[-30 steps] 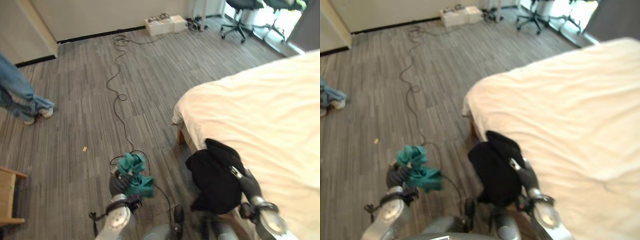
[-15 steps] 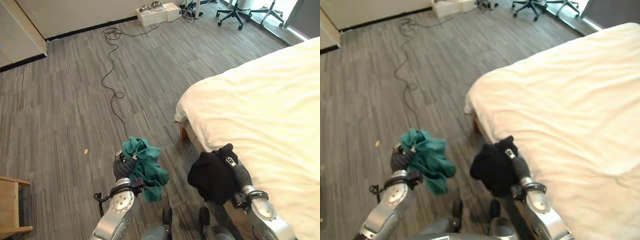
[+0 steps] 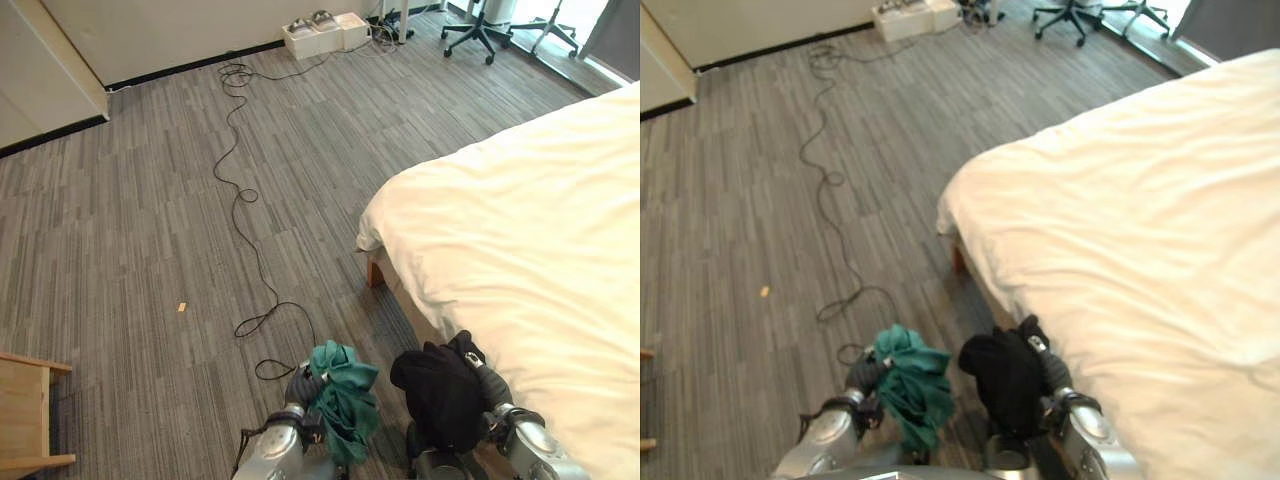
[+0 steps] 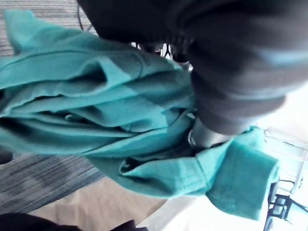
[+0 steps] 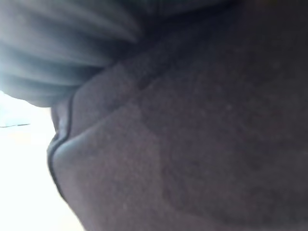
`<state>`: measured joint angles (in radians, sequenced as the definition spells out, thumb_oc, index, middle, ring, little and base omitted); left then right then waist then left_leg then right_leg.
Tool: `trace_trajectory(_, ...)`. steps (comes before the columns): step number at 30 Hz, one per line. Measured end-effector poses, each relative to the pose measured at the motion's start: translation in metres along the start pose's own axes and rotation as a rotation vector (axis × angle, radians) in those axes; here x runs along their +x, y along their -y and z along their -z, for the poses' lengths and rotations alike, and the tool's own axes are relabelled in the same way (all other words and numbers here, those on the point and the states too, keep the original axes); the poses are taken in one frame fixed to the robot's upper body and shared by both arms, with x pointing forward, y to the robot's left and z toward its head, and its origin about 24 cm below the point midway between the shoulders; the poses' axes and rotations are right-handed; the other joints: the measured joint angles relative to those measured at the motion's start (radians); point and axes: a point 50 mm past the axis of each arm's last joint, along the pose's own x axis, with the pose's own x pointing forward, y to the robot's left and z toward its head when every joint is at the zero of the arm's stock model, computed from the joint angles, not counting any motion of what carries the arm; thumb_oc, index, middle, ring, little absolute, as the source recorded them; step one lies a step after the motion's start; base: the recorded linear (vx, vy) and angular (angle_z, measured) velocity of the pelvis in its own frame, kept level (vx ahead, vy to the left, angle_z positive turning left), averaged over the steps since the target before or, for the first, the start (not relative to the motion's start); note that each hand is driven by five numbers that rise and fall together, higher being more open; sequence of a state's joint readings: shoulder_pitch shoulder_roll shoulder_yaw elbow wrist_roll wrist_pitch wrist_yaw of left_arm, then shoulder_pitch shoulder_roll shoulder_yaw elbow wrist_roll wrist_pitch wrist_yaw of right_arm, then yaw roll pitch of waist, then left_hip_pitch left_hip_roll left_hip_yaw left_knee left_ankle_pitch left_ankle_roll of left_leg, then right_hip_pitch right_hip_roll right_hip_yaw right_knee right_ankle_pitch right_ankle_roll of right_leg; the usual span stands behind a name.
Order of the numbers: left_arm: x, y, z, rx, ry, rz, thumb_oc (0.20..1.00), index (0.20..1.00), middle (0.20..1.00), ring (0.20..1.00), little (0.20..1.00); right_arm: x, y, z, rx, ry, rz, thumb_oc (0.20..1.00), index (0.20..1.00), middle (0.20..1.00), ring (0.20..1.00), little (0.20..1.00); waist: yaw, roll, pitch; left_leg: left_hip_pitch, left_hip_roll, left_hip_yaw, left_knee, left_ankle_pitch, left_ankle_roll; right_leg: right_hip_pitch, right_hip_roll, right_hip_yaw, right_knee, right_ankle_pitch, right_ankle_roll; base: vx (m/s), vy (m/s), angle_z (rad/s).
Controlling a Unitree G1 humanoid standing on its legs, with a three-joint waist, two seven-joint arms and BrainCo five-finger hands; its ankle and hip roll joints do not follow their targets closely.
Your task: Tidy up the quilt and then pick up the clothes from the bed and put them into the laundry hamper.
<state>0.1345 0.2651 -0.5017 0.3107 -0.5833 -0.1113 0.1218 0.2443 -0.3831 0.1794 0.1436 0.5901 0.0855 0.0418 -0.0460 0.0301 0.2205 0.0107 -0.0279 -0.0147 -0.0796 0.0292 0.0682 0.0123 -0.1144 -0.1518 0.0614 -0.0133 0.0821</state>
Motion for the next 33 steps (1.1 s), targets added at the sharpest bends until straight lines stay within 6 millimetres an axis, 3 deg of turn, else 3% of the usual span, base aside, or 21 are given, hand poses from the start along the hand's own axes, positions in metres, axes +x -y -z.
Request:
trace_trajectory(1, 0.002, 0.001, -0.003, 0.004, 0.009, 0.004, 0.200, 0.200, 0.200, 0.200, 0.200, 0.001, 0.000, -0.002, 0.002, 0.005, -0.001, 0.200, 0.200, 0.200, 0.200, 0.200, 0.002, -0.002, 0.001, 0.000, -0.011, 0.001, 0.007, -0.010, 0.004, -0.017, -0.013, -0.005, 0.046, -0.022, 0.005, 0.17, 0.336, 0.50)
trace_trajectory(2, 0.011, 0.006, -0.006, 0.004, 0.017, 0.011, 0.200, 0.200, 0.200, 0.200, 0.200, 0.000, 0.002, -0.010, -0.012, 0.022, 0.001, 0.200, 0.200, 0.200, 0.200, 0.200, -0.002, 0.014, 0.015, -0.027, -0.021, -0.010, 0.070, -0.046, 0.031, -0.091, -0.045, -0.020, 0.245, -0.059, 0.021, 0.23, 0.305, 0.66)
trace_trajectory(3, 0.014, 0.009, -0.006, -0.001, 0.012, 0.014, 0.200, 0.200, 0.200, 0.200, 0.200, 0.000, 0.002, -0.014, -0.022, 0.026, 0.001, 0.200, 0.200, 0.200, 0.200, 0.200, -0.005, 0.024, 0.019, -0.027, -0.032, -0.024, 0.098, -0.063, 0.041, -0.158, -0.069, -0.014, 0.418, -0.062, 0.025, 0.24, 0.292, 0.77)
trace_trajectory(6, 0.009, 0.005, 0.000, -0.004, -0.004, -0.011, 0.200, 0.200, 0.200, 0.200, 0.200, 0.000, -0.007, -0.008, 0.004, 0.006, -0.016, 0.200, 0.200, 0.200, 0.200, 0.200, 0.005, 0.007, 0.015, -0.023, -0.070, -0.052, 0.138, -0.087, 0.072, -0.312, -0.136, 0.031, 0.721, -0.022, 0.025, 0.38, 0.113, 0.56)
trace_trajectory(9, 0.004, -0.006, 0.003, -0.008, -0.019, -0.056, 0.200, 0.200, 0.200, 0.200, 0.200, 0.000, -0.011, -0.012, 0.000, 0.017, -0.033, 0.200, 0.200, 0.200, 0.200, 0.200, 0.017, 0.001, 0.015, -0.039, -0.076, -0.079, 0.158, -0.086, 0.078, -0.335, -0.127, 0.006, 0.605, -0.055, 0.013, 0.51, -0.133, 0.25)
trace_trajectory(11, 0.004, -0.014, -0.006, 0.014, 0.000, -0.064, 0.200, 0.200, 0.200, 0.200, 0.200, -0.001, -0.009, -0.015, -0.011, 0.024, -0.044, 0.200, 0.200, 0.200, 0.200, 0.200, 0.006, -0.008, 0.022, -0.049, -0.070, -0.120, 0.170, -0.093, 0.073, -0.312, -0.074, -0.009, 0.328, -0.070, 0.029, 0.73, -0.128, 0.42)
trace_trajectory(14, 0.011, -0.021, -0.005, -0.001, -0.014, -0.083, 0.200, 0.200, 0.200, 0.200, 0.200, -0.002, -0.005, -0.017, -0.030, 0.018, -0.061, 0.200, 0.200, 0.200, 0.200, 0.200, -0.051, -0.022, 0.036, -0.052, -0.085, -0.198, 0.213, -0.131, 0.066, -0.312, -0.057, 0.054, 0.034, -0.029, 0.069, 0.56, -0.084, 0.69)
trace_trajectory(18, -0.001, -0.020, 0.016, -0.023, -0.066, -0.049, 0.200, 0.200, 0.200, 0.200, 0.200, -0.008, -0.003, -0.004, -0.016, -0.022, -0.068, 0.200, 0.200, 0.200, 0.200, 0.200, -0.076, -0.038, 0.037, -0.005, -0.092, -0.276, 0.267, -0.230, 0.056, -0.288, -0.057, 0.106, -0.015, -0.006, 0.065, 0.64, -0.200, 0.74)
trace_trajectory(19, -0.007, -0.016, 0.026, -0.035, -0.094, -0.039, 0.200, 0.200, 0.200, 0.200, 0.200, -0.007, -0.003, -0.004, -0.008, -0.020, -0.069, 0.200, 0.200, 0.200, 0.200, 0.200, -0.079, -0.031, 0.037, 0.004, -0.081, -0.305, 0.275, -0.259, 0.069, -0.280, -0.047, 0.118, 0.024, 0.028, 0.058, 1.01, -0.295, 0.91)
trace_trajectory(20, -0.009, -0.013, 0.030, -0.055, -0.095, -0.036, 0.200, 0.200, 0.200, 0.200, 0.200, -0.005, 0.000, -0.003, 0.003, -0.016, -0.050, 0.200, 0.200, 0.200, 0.200, 0.200, -0.087, -0.014, 0.042, 0.009, -0.052, -0.317, 0.281, -0.280, 0.105, -0.311, -0.028, 0.123, 0.138, 0.007, 0.037, 0.80, -0.134, 2.07)
trace_trajectory(21, -0.016, -0.008, 0.035, -0.028, -0.111, 0.018, 0.200, 0.200, 0.200, 0.200, 0.200, -0.009, -0.001, 0.008, 0.046, -0.037, -0.024, 0.200, 0.200, 0.200, 0.200, 0.200, -0.128, -0.018, 0.029, 0.004, 0.026, -0.261, 0.350, -0.333, 0.095, -0.274, -0.013, 0.118, 0.286, -0.075, 0.013, 0.64, -0.106, 2.31)
trace_trajectory(22, -0.018, -0.003, 0.032, -0.034, -0.093, 0.059, 0.200, 0.200, 0.200, 0.200, 0.200, -0.009, 0.003, 0.004, 0.026, -0.033, -0.024, 0.200, 0.200, 0.200, 0.200, 0.200, -0.118, -0.010, 0.029, -0.029, 0.060, -0.238, 0.488, -0.323, 0.026, -0.261, 0.003, 0.074, 0.313, -0.086, -0.036, 0.63, -0.135, 2.02)
trace_trajectory(23, -0.023, 0.001, 0.034, -0.052, -0.091, 0.070, 0.200, 0.200, 0.200, 0.200, 0.200, -0.004, 0.009, -0.002, 0.002, -0.026, -0.019, 0.200, 0.200, 0.200, 0.200, 0.200, -0.080, -0.004, 0.023, -0.050, 0.079, -0.196, 0.599, -0.289, -0.045, -0.242, 0.024, 0.068, 0.315, -0.108, -0.047, 0.53, -0.156, 0.70)
trace_trajectory(24, -0.027, 0.000, 0.032, -0.068, -0.085, 0.073, 0.200, 0.200, 0.200, 0.200, 0.200, 0.004, 0.020, -0.018, -0.018, 0.017, 0.001, 0.200, 0.200, 0.200, 0.200, 0.200, -0.057, -0.008, 0.025, -0.121, 0.106, -0.100, 0.806, -0.138, -0.133, -0.196, 0.043, 0.045, 0.283, -0.120, -0.077, 0.45, -0.105, 0.53)
trace_trajectory(25, -0.025, -0.001, 0.029, -0.067, -0.083, 0.077, 0.200, 0.200, 0.200, 0.200, 0.200, 0.004, 0.028, -0.023, -0.011, 0.040, 0.025, 0.200, 0.200, 0.200, 0.200, 0.200, -0.045, -0.016, 0.026, -0.204, 0.112, -0.051, 0.925, -0.086, -0.139, -0.165, 0.038, 0.017, 0.250, -0.118, -0.084, 0.50, -0.002, 0.74)
trace_trajectory(26, -0.021, -0.003, 0.024, -0.066, -0.072, 0.078, 0.200, 0.200, 0.200, 0.200, 0.200, 0.004, 0.038, -0.030, -0.002, 0.063, 0.058, 0.200, 0.200, 0.200, 0.200, 0.200, -0.024, -0.038, 0.032, -0.271, 0.093, -0.001, 0.971, -0.101, -0.116, -0.132, 0.022, 0.011, 0.204, -0.111, -0.109, 0.42, 0.058, 0.68)
trace_trajectory(27, -0.019, -0.004, 0.022, -0.067, -0.062, 0.074, 0.200, 0.200, 0.200, 0.200, 0.200, 0.004, 0.042, -0.029, 0.006, 0.061, 0.072, 0.200, 0.200, 0.200, 0.200, 0.200, -0.017, -0.047, 0.037, -0.305, 0.069, 0.036, 0.962, -0.111, -0.110, -0.107, 0.015, 0.005, 0.173, -0.093, -0.104, 0.37, 0.068, 0.52)
trace_trajectory(28, -0.017, -0.004, 0.019, -0.065, -0.055, 0.076, 0.200, 0.200, 0.200, 0.200, 0.200, 0.000, 0.048, -0.027, 0.005, 0.057, 0.084, 0.200, 0.200, 0.200, 0.200, 0.200, -0.003, -0.054, 0.043, -0.343, 0.035, 0.083, 0.879, -0.125, -0.115, -0.053, 0.006, -0.016, 0.107, -0.071, -0.105, 0.37, 0.080, 0.36)
trace_trajectory(30, -0.020, -0.005, 0.022, -0.065, -0.064, 0.070, 0.200, 0.200, 0.200, 0.200, 0.200, -0.003, 0.047, -0.019, -0.001, 0.029, 0.060, 0.200, 0.200, 0.200, 0.200, 0.200, 0.008, -0.045, 0.045, -0.370, 0.012, 0.126, 0.733, -0.120, -0.106, 0.037, 0.024, -0.035, 0.047, -0.068, -0.097, 0.68, 0.184, 0.25)
trace_trajectory(31, -0.023, -0.008, 0.024, -0.055, -0.077, 0.071, 0.200, 0.200, 0.200, 0.200, 0.200, -0.012, 0.040, -0.002, 0.008, -0.011, 0.036, 0.200, 0.200, 0.200, 0.200, 0.200, 0.014, -0.027, 0.044, -0.375, 0.039, 0.199, 0.544, -0.104, -0.093, 0.127, 0.069, -0.066, -0.019, -0.095, -0.061, 0.81, 0.271, 0.22)
trace_trajectory(33, -0.023, -0.010, 0.022, -0.038, -0.078, 0.079, 0.200, 0.200, 0.200, 0.200, 0.200, -0.022, 0.034, 0.014, 0.014, -0.053, 0.019, 0.200, 0.200, 0.200, 0.200, 0.200, 0.017, -0.010, 0.045, -0.376, 0.064, 0.247, 0.310, -0.085, -0.066, 0.191, 0.119, -0.089, -0.068, -0.118, -0.050, 0.56, 0.222, 0.20)
